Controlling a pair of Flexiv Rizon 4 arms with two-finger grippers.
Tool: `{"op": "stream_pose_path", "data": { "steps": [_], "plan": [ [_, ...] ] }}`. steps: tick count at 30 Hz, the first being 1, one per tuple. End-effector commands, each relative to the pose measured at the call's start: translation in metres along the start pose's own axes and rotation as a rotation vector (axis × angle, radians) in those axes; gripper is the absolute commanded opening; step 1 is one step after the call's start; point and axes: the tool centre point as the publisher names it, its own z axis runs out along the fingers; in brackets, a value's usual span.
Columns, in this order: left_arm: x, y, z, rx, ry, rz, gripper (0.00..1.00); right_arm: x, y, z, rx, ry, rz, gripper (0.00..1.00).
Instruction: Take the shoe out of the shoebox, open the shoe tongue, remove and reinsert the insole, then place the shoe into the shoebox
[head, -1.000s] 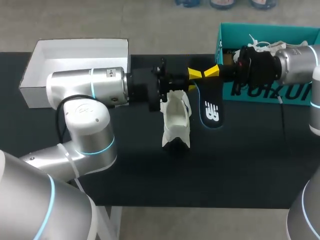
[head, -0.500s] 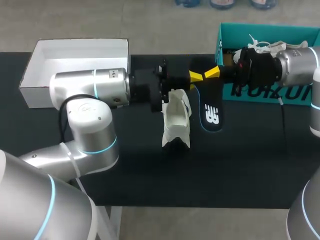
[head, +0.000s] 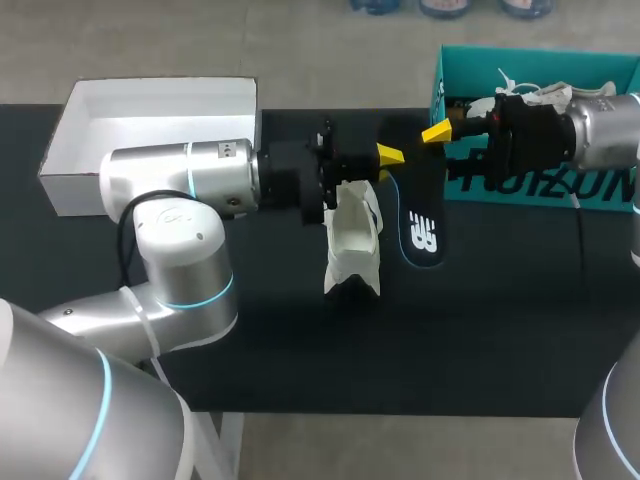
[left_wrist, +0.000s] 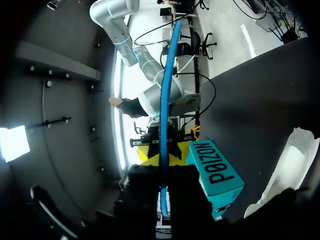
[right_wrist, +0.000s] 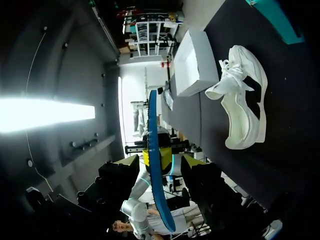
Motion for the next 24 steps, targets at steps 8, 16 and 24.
{"op": "stream_pose_path", "data": {
  "steps": [8, 16, 24],
  "plan": [
    [-0.007, -0.005, -0.011, -0.020, 0.004, -0.040, 0.00, -0.021, 0.010, -0.055, 0.076, -0.193, -0.078, 1.00],
    [-0.011, -0.007, -0.010, -0.027, -0.001, -0.060, 0.00, -0.023, 0.012, -0.063, 0.063, -0.243, -0.072, 1.00],
    [-0.016, -0.010, -0.009, -0.048, -0.021, -0.085, 0.00, -0.023, 0.012, -0.063, 0.063, -0.243, -0.072, 1.00]
  ]
}}
